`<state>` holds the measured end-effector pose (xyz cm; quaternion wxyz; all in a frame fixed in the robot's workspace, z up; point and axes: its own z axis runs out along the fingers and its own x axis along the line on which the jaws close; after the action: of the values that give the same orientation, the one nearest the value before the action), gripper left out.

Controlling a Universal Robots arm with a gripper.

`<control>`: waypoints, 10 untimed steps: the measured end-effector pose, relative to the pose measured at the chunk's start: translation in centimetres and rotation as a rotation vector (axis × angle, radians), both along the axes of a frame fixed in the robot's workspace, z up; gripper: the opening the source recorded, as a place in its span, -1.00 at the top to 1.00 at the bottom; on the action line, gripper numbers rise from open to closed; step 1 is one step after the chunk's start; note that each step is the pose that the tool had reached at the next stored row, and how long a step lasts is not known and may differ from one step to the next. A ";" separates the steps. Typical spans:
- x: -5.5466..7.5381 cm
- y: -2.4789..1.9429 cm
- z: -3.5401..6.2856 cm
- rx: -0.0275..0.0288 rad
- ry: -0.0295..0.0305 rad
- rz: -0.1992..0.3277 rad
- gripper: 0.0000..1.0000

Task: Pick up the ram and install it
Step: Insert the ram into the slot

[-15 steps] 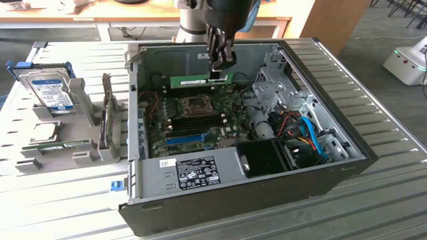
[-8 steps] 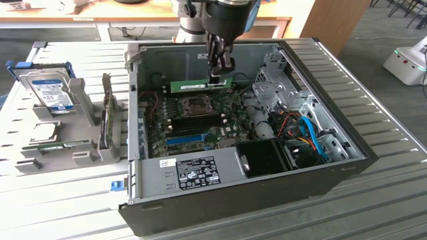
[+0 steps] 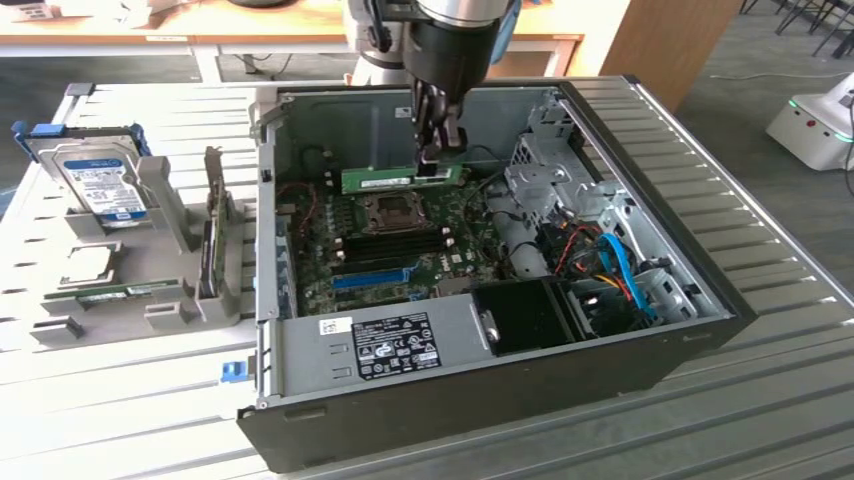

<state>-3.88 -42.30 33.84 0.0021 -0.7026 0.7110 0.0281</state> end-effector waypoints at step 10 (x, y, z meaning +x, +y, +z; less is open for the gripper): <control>0.0 0.00 -1.47 0.0000 -0.0006 0.000 0.76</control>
<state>-3.88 -42.30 32.37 0.0023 -0.7026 0.7110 0.0279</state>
